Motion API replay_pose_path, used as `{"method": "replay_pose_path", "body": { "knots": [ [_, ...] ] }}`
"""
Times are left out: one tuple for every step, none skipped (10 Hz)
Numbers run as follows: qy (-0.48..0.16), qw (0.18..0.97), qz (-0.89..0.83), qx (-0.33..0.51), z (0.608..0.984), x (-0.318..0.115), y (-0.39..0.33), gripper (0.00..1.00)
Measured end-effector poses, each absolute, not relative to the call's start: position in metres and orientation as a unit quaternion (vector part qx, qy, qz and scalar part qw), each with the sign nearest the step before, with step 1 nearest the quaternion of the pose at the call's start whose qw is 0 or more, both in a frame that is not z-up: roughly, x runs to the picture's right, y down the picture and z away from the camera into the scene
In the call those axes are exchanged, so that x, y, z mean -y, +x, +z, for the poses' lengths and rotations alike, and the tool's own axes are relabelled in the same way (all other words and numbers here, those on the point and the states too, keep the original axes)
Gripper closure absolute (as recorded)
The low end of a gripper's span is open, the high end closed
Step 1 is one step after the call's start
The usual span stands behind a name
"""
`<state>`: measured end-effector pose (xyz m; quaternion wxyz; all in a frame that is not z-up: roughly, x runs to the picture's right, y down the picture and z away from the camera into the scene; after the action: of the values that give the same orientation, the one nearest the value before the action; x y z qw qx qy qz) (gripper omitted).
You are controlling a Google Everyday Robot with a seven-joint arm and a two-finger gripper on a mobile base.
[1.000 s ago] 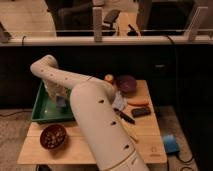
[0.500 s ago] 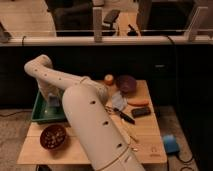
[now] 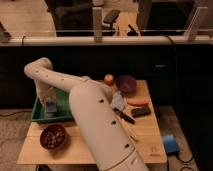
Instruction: Wipe tray with sponge
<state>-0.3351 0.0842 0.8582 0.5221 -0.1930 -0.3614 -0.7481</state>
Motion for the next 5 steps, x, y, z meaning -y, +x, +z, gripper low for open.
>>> {"method": "replay_pose_path", "body": {
  "knots": [
    [-0.197, 0.522, -0.747, 0.361, 0.858, -0.085, -0.329, 1.0],
    [-0.204, 0.528, -0.743, 0.357, 0.858, -0.084, -0.318, 1.0],
    [-0.213, 0.535, -0.738, 0.352, 0.861, -0.083, -0.306, 1.0],
    [-0.219, 0.541, -0.734, 0.346, 0.863, -0.08, -0.296, 1.0],
    [-0.223, 0.546, -0.731, 0.342, 0.866, -0.077, -0.287, 1.0]
  ]
}}
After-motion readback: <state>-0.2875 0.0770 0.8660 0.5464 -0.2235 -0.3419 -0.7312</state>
